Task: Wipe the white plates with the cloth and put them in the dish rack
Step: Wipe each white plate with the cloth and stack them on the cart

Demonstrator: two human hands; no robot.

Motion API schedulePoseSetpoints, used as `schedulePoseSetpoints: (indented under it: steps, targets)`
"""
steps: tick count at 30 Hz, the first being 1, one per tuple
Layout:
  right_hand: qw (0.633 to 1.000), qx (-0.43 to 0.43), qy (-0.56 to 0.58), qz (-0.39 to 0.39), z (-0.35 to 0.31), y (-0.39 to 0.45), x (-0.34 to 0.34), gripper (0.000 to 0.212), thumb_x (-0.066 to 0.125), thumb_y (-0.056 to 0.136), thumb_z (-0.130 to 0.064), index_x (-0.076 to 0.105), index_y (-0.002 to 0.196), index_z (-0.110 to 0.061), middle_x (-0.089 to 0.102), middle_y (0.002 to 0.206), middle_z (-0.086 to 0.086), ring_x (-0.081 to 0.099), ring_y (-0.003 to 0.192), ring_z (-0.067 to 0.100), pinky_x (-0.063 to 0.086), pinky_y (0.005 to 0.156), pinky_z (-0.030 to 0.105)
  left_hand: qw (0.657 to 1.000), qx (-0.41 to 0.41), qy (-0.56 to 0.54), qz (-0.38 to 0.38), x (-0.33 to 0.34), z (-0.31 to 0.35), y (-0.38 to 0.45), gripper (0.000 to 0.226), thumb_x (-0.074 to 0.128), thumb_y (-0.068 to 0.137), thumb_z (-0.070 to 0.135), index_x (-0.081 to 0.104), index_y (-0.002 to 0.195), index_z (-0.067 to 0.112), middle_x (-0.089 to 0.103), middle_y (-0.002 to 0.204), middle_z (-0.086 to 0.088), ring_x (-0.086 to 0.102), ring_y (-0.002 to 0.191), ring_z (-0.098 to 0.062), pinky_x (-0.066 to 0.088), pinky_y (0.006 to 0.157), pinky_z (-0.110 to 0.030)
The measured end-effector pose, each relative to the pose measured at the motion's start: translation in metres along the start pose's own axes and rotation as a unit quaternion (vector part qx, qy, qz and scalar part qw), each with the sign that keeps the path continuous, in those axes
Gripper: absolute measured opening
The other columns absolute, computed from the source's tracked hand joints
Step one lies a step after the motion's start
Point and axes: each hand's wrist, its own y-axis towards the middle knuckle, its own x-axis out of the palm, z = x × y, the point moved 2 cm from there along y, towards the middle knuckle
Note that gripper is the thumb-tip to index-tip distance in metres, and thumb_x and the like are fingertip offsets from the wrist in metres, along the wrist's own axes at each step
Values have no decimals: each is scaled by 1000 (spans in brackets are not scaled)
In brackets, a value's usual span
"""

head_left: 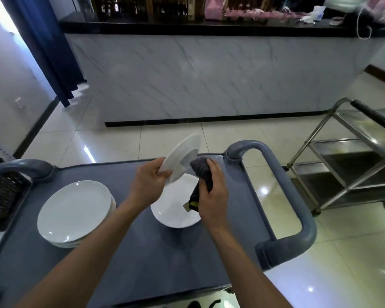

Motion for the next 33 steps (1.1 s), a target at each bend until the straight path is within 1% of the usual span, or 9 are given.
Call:
schedulePoseSetpoints:
  steps: [2,5,10,15,17,23,26,29,33]
  targets:
    - [1000,2,-3,15,4,1,-9,50,53,102,-6,46,148,-24,42,152,-13,36,138,-8,29,111,9,999,27,34,-11,5,-2,-1,15,66,92,11,75,102,17,67,74,-2,61,65,-20,49,56,-34]
    - [999,10,-7,32,11,2,-22,52,54,101,-4,46,148,-25,40,153,-14,32,137,-12,27,110,6,992,66,102,-31,11,-9,-5,9,65,88,4,68,83,12,58,60,-6,54,55,-35,44,51,-36]
    - [999,22,-18,36,22,4,-38,53,54,102,-6,43,150,-27,40,157,-9,33,142,-3,25,111,5,964,147,213,-62,21,-14,-18,20,73,77,-4,72,90,10,64,60,-13,55,47,-40,44,45,-33]
    - [999,30,-32,30,29,0,-45,54,54,102,-6,42,150,-27,38,156,-12,26,137,-18,22,107,0,947,152,269,-85,30,-28,-28,30,72,78,-3,75,100,17,75,80,-2,68,65,-36,53,51,-35]
    - [999,28,-37,29,30,-2,-45,54,55,102,-6,42,150,-27,38,155,-13,26,136,-18,22,107,0,940,160,285,-98,32,-34,-32,34,71,77,-5,75,103,16,76,88,-2,70,71,-35,55,53,-36]
    - [998,36,-49,19,35,-8,-43,51,54,102,-8,44,149,-22,37,151,-16,24,135,-19,21,107,0,924,160,324,-126,42,-41,-45,39,75,69,-8,75,102,13,75,91,-7,69,68,-36,52,51,-35]
    - [998,35,-46,10,35,-11,-39,51,54,101,-5,45,149,-21,38,154,-11,28,137,-14,22,108,1,922,188,316,-125,46,-44,-52,42,78,64,-11,76,100,10,77,96,-8,73,77,-34,57,57,-38]
    - [998,24,-54,7,37,-14,-35,50,55,101,-3,46,148,-18,39,153,-8,25,136,-20,22,109,2,910,224,327,-125,48,-46,-56,48,82,54,-13,77,97,9,77,101,-6,74,84,-30,57,62,-33]
    - [998,19,-56,2,39,-16,-29,48,55,101,-4,48,147,-14,40,152,-8,26,136,-20,23,111,5,900,222,336,-165,54,-53,-64,50,84,59,-9,76,106,8,75,113,-8,72,100,-33,60,77,-40]
